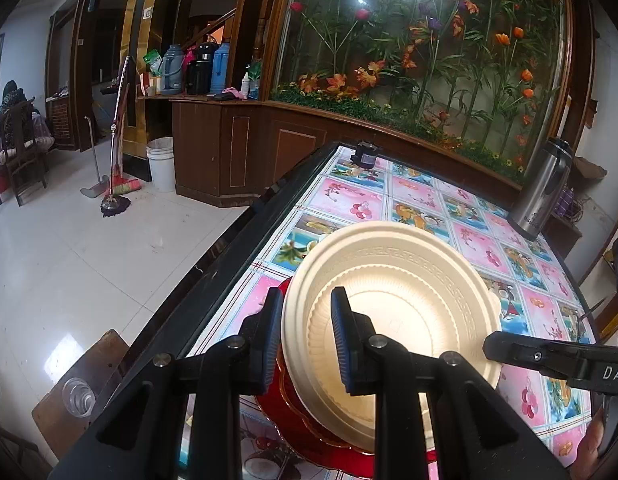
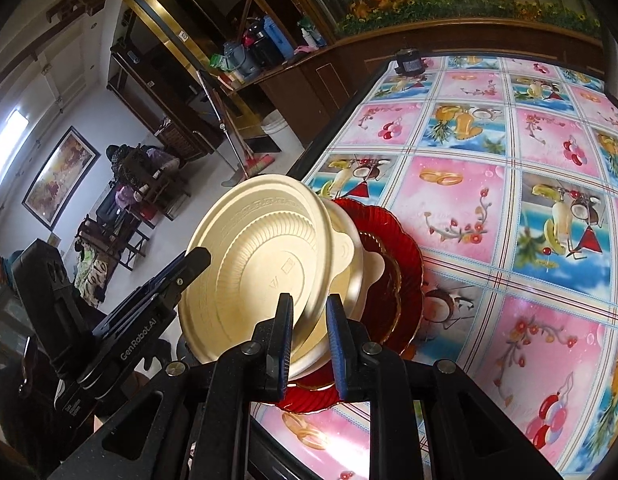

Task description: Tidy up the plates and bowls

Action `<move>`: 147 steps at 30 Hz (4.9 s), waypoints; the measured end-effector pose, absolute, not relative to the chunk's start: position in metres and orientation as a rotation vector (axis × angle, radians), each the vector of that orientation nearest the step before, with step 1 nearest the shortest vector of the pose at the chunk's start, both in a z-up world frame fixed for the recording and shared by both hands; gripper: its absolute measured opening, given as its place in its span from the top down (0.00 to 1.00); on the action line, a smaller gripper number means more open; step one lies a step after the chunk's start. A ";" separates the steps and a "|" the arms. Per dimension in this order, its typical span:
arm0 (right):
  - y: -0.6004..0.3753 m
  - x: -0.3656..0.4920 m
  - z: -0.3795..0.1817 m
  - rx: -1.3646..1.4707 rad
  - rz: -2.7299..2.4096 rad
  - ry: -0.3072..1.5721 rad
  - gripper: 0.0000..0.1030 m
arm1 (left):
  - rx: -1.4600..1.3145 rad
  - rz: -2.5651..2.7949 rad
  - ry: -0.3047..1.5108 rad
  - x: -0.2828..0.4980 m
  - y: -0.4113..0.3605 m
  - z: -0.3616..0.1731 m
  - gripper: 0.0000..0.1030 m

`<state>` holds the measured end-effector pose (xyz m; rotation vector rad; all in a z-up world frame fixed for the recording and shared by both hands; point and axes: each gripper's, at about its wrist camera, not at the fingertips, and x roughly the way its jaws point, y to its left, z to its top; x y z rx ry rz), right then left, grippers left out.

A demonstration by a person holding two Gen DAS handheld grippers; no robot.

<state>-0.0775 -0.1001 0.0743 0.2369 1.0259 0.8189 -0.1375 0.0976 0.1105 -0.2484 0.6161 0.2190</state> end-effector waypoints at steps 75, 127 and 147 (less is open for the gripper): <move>-0.119 -0.085 0.079 0.258 0.831 1.024 0.63 | -0.246 0.220 0.621 -0.135 0.098 0.108 0.76; -0.155 -0.064 0.031 0.300 0.714 1.069 0.57 | -0.602 0.063 0.772 -0.158 0.198 0.046 0.59; -0.128 -0.057 0.006 0.261 0.733 1.099 0.82 | -0.531 -0.020 0.825 -0.126 0.168 0.032 0.90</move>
